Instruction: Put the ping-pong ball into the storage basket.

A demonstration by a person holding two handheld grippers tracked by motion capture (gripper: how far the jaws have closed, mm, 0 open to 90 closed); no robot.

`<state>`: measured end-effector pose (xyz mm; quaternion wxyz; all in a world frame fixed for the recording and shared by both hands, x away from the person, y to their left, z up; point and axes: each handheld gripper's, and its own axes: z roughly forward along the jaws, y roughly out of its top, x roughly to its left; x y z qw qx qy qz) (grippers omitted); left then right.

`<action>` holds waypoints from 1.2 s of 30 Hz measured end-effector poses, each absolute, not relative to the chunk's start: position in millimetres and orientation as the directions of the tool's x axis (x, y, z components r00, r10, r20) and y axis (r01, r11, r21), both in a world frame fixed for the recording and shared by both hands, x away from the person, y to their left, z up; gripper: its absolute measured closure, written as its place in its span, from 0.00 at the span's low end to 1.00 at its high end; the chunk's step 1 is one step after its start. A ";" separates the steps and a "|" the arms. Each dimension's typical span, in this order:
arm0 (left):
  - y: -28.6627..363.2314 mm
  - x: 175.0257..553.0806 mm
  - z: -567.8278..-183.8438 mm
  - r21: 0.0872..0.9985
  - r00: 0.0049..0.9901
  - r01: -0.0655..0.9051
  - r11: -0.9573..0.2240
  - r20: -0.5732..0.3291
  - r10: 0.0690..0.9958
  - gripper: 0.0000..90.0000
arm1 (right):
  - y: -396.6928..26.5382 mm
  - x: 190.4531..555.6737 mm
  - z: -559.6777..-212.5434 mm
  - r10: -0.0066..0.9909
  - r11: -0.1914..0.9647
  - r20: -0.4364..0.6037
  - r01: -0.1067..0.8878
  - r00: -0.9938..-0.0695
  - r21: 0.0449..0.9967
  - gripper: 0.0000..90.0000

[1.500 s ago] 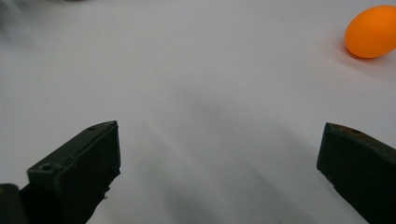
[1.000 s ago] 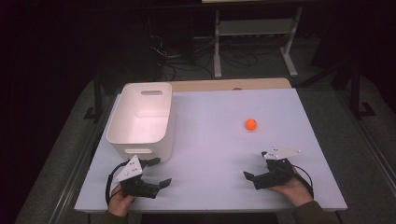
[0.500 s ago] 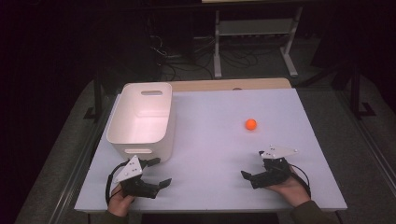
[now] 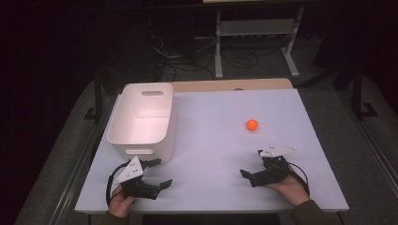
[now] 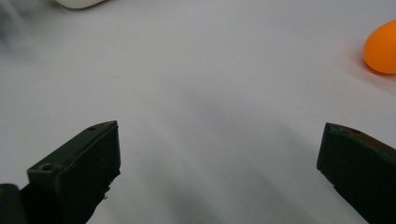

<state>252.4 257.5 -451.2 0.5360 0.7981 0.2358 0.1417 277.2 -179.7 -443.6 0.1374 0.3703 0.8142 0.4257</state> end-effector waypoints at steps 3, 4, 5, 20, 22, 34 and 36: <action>258.0 249.9 -451.1 0.929 0.850 0.200 -0.311 -0.007 0.526 0.16 | -178.7 277.0 -442.2 0.721 0.361 0.092 0.486 -0.687 0.796 0.00; 257.9 249.4 -451.2 0.930 0.850 0.197 -0.309 -0.005 0.527 0.16 | -177.8 276.7 -441.2 0.719 0.363 0.091 0.484 -0.689 0.797 0.00; 257.9 249.4 -451.2 0.930 0.851 0.195 -0.312 -0.002 0.525 0.16 | -177.8 276.7 -441.2 0.719 0.363 0.091 0.484 -0.689 0.797 0.00; 256.3 250.4 -451.1 0.923 0.851 0.207 -0.325 -0.006 0.526 0.16 | -173.5 282.7 -440.0 0.717 0.372 0.086 0.484 -0.691 0.792 0.00; 256.4 250.2 -451.1 0.924 0.851 0.204 -0.324 -0.004 0.525 0.16 | -172.9 283.0 -439.9 0.718 0.373 0.084 0.484 -0.691 0.792 0.00; 256.6 249.9 -451.2 0.925 0.851 0.204 -0.320 -0.006 0.526 0.16 | -169.0 288.5 -438.8 0.716 0.381 0.079 0.483 -0.693 0.789 0.00; 256.8 250.0 -451.2 0.925 0.851 0.205 -0.319 -0.007 0.526 0.16 | -168.6 289.1 -438.7 0.716 0.380 0.081 0.484 -0.694 0.788 0.00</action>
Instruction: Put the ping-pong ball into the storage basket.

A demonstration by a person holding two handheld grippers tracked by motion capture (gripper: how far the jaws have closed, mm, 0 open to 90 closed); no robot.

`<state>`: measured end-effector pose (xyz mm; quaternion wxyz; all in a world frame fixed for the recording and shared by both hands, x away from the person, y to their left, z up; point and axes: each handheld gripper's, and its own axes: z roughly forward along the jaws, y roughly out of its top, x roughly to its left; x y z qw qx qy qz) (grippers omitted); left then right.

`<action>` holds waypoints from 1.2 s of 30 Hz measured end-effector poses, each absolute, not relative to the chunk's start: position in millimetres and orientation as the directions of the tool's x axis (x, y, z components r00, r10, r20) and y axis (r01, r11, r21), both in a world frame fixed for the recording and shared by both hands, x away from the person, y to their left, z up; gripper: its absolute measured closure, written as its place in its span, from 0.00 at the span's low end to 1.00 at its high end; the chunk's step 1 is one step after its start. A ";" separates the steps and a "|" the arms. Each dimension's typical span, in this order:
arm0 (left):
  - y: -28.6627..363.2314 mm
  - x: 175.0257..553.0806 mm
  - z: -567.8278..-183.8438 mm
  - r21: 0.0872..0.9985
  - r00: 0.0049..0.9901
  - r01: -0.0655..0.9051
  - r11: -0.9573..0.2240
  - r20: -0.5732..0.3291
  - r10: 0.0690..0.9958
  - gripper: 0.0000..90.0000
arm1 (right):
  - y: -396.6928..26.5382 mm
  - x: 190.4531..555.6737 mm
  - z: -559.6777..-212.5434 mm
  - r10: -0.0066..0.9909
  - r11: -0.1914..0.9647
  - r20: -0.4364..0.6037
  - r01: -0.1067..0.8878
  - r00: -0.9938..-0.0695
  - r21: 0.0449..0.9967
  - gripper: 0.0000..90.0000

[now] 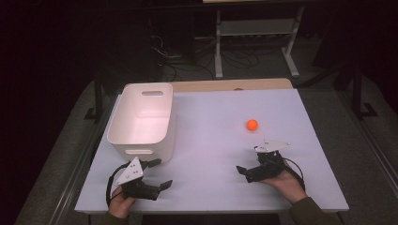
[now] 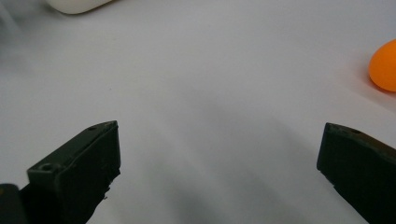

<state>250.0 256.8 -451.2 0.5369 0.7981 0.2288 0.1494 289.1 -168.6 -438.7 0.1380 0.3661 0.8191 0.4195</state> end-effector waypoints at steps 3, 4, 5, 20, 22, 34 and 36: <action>256.9 249.8 -451.1 0.926 0.851 0.203 -0.319 -0.005 0.526 0.16 | -167.6 290.5 -438.0 0.716 0.380 0.082 0.485 -0.693 0.787 0.00; 256.9 249.7 -451.1 0.926 0.851 0.202 -0.319 -0.005 0.526 0.16 | -167.3 291.0 -437.7 0.716 0.380 0.083 0.486 -0.693 0.787 0.00; 256.8 249.7 -451.1 0.926 0.851 0.202 -0.320 -0.004 0.525 0.16 | -167.0 291.5 -437.5 0.717 0.380 0.082 0.487 -0.692 0.786 0.00; 257.2 249.7 -451.1 0.927 0.852 0.198 -0.318 -0.003 0.524 0.16 | -165.5 299.1 -437.8 0.723 0.377 0.083 0.492 -0.686 0.784 0.00; 257.4 249.8 -451.1 0.928 0.852 0.198 -0.316 -0.003 0.524 0.16 | -165.3 300.8 -436.8 0.724 0.377 0.080 0.490 -0.685 0.786 0.00; 257.6 249.8 -451.1 0.928 0.852 0.197 -0.316 -0.003 0.524 0.16 | -163.4 308.1 -433.0 0.729 0.371 0.079 0.489 -0.680 0.790 0.00; 257.7 249.8 -451.1 0.928 0.852 0.197 -0.315 -0.003 0.524 0.16 | -163.0 309.7 -432.5 0.728 0.373 0.076 0.486 -0.682 0.791 0.00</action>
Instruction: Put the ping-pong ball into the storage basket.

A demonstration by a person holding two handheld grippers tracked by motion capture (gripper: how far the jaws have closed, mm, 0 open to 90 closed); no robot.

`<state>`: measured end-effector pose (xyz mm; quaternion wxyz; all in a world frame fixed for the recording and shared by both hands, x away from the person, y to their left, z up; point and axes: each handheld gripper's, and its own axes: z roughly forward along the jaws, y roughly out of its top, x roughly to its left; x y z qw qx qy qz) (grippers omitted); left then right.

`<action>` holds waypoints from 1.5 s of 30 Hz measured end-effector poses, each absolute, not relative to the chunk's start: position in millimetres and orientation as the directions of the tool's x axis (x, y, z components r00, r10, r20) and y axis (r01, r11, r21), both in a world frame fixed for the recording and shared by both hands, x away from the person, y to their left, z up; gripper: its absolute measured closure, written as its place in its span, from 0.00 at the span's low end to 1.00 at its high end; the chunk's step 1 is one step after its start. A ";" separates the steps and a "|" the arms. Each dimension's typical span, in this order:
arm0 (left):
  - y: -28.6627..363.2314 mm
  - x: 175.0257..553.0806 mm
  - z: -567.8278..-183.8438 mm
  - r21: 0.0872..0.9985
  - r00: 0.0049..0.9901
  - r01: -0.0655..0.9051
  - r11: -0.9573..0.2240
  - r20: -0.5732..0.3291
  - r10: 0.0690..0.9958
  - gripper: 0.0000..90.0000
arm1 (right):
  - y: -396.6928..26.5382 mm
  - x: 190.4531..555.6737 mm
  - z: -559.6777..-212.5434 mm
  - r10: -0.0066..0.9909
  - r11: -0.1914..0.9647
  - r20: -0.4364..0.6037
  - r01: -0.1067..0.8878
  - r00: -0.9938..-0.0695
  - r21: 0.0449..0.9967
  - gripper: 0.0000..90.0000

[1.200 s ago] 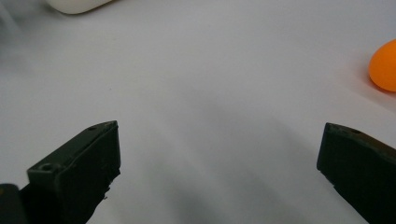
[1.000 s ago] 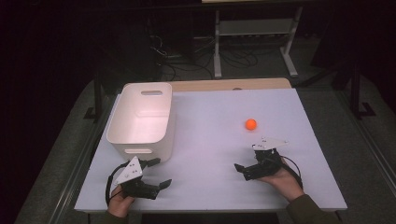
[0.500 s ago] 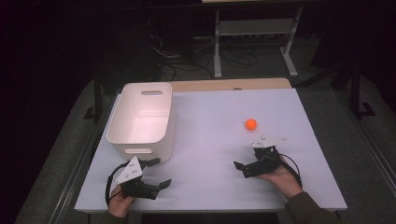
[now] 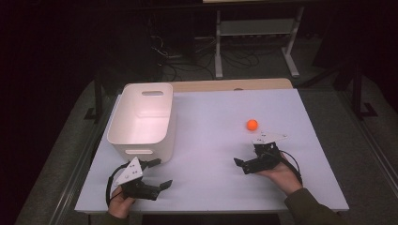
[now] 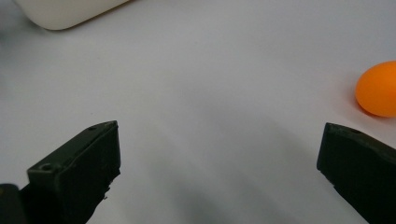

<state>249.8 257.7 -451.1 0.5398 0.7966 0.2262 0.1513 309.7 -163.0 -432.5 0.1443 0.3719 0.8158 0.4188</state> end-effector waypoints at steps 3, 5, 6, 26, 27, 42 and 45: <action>257.8 249.6 -451.1 0.929 0.851 0.196 -0.312 -0.003 0.525 0.16 | -162.3 311.9 -432.5 0.729 0.369 0.076 0.485 -0.680 0.793 0.00; 258.0 249.3 -451.2 0.931 0.853 0.193 -0.309 -0.004 0.522 0.16 | -161.8 313.4 -432.7 0.731 0.368 0.078 0.489 -0.678 0.791 0.00; 258.2 249.4 -451.2 0.932 0.852 0.196 -0.306 -0.007 0.523 0.16 | -161.5 313.9 -432.6 0.732 0.368 0.079 0.491 -0.676 0.790 0.00; 257.8 249.8 -451.2 0.929 0.852 0.197 -0.314 -0.004 0.523 0.16 | -155.2 327.9 -435.2 0.733 0.351 0.092 0.491 -0.674 0.797 0.00; 257.7 249.7 -451.2 0.929 0.853 0.196 -0.315 -0.003 0.522 0.16 | -154.9 328.1 -434.8 0.732 0.353 0.091 0.491 -0.675 0.797 0.00; 258.0 249.4 -451.2 0.930 0.853 0.193 -0.313 -0.001 0.523 0.16 | -147.3 340.0 -433.9 0.722 0.370 0.076 0.477 -0.688 0.797 0.00; 257.9 249.2 -451.2 0.930 0.852 0.193 -0.312 -0.001 0.523 0.16 | -145.6 342.3 -434.0 0.722 0.366 0.079 0.476 -0.687 0.800 0.00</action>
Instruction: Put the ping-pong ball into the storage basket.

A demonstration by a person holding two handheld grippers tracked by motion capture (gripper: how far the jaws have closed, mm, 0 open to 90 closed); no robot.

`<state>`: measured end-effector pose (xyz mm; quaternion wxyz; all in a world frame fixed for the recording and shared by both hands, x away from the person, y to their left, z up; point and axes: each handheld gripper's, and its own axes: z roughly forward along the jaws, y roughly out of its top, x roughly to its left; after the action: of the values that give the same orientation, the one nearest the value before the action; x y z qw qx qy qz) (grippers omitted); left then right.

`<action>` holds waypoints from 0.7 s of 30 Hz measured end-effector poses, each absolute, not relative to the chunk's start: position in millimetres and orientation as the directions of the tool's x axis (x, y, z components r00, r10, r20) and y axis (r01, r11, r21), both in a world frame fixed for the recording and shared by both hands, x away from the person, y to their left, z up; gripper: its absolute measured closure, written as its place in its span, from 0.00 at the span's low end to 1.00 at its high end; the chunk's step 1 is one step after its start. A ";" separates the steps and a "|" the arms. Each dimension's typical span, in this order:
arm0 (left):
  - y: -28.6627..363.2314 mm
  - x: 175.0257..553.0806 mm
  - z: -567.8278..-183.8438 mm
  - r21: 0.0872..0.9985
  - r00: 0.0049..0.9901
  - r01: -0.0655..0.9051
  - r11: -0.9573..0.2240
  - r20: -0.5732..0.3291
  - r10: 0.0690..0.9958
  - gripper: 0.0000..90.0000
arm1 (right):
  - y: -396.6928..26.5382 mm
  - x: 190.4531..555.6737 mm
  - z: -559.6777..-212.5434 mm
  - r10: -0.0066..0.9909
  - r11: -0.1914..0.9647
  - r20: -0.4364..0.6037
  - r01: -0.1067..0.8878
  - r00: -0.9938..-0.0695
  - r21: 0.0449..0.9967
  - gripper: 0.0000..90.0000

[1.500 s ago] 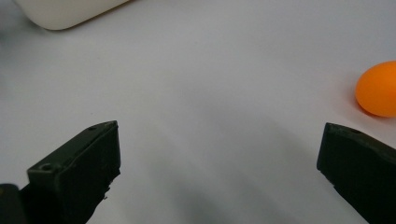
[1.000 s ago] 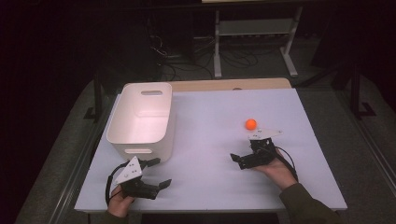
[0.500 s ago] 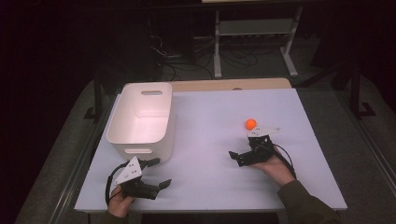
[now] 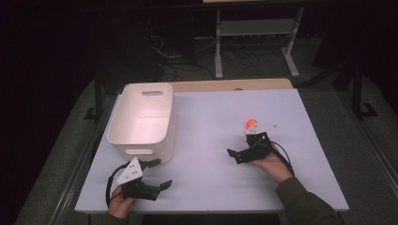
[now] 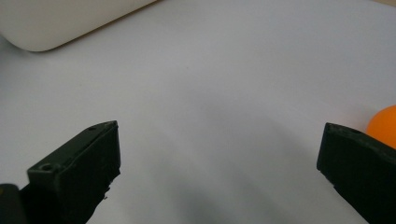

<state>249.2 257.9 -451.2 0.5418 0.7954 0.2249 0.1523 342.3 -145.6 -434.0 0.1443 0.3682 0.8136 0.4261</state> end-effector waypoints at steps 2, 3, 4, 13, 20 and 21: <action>258.0 249.2 -451.2 0.931 0.852 0.193 -0.311 -0.002 0.523 0.16 | -145.0 343.2 -435.1 0.722 0.367 0.080 0.478 -0.688 0.798 0.00; 258.0 249.3 -451.2 0.930 0.852 0.193 -0.311 -0.002 0.523 0.16 | -145.0 343.6 -435.6 0.721 0.368 0.079 0.478 -0.688 0.798 0.00; 258.0 249.3 -451.2 0.930 0.852 0.193 -0.312 -0.002 0.523 0.16 | -144.8 343.7 -436.0 0.722 0.367 0.080 0.478 -0.687 0.798 0.00; 258.0 249.3 -451.2 0.931 0.853 0.193 -0.310 -0.003 0.522 0.16 | -142.5 345.5 -439.9 0.729 0.376 0.064 0.476 -0.682 0.795 0.00; 257.2 249.2 -451.2 0.928 0.854 0.192 -0.320 0.003 0.520 0.16 | -145.5 347.9 -441.2 0.745 0.369 0.060 0.486 -0.665 0.792 0.00; 257.2 249.2 -451.1 0.928 0.854 0.192 -0.320 0.003 0.520 0.16 | -146.2 348.3 -441.1 0.746 0.365 0.062 0.485 -0.663 0.794 0.00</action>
<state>249.2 257.2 -451.1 0.5385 0.7981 0.2232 0.1523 348.3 -146.2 -441.1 0.1567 0.3796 0.8113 0.4162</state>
